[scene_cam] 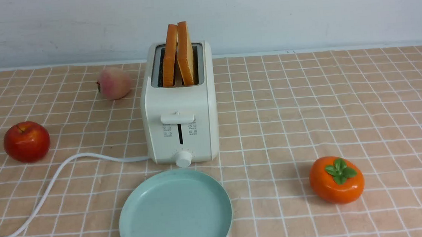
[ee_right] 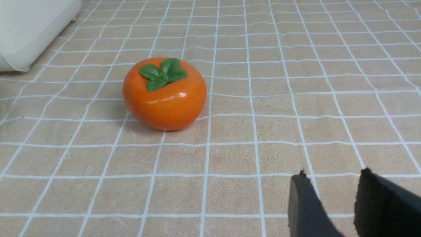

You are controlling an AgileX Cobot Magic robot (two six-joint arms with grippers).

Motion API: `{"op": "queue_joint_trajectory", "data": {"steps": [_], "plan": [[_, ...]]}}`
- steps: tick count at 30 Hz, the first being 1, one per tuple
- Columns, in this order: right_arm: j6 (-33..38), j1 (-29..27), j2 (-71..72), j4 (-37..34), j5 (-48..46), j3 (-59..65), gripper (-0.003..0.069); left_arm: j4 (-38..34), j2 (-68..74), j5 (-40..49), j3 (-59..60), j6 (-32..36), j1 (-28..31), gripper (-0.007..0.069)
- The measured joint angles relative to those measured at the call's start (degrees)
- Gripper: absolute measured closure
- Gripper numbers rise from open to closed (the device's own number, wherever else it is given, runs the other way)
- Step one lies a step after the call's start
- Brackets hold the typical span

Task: Take toasted bread from bread machine on light coffee tablecloth place on plate.
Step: 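Reach for a toast slice standing in the toaster with the left gripper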

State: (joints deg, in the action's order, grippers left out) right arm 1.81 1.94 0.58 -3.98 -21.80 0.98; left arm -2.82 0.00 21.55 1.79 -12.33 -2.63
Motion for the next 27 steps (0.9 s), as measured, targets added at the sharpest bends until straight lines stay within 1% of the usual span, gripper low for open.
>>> {"op": "queue_joint_trajectory", "data": {"steps": [17,21,23,25,27], "plan": [[0.00,0.00,0.00,0.00,0.00,0.00,0.0419,0.54,0.00,0.00,0.00,0.00,0.00,0.0386],[0.00,0.00,0.00,0.00,0.00,0.00,0.0419,0.10,0.00,-2.10,0.00,0.00,0.00,0.0386],[0.00,0.00,0.00,0.00,0.00,0.00,0.0419,-2.12,0.00,-5.17,0.00,-0.05,0.00,0.0386],[0.00,0.00,0.00,0.00,0.00,0.00,0.0419,-7.45,0.00,-10.31,0.00,-0.21,0.00,0.0386],[0.07,0.00,0.00,0.79,0.00,0.00,0.0419,-14.62,0.00,-15.99,0.00,-0.95,0.00,0.0386]]}}
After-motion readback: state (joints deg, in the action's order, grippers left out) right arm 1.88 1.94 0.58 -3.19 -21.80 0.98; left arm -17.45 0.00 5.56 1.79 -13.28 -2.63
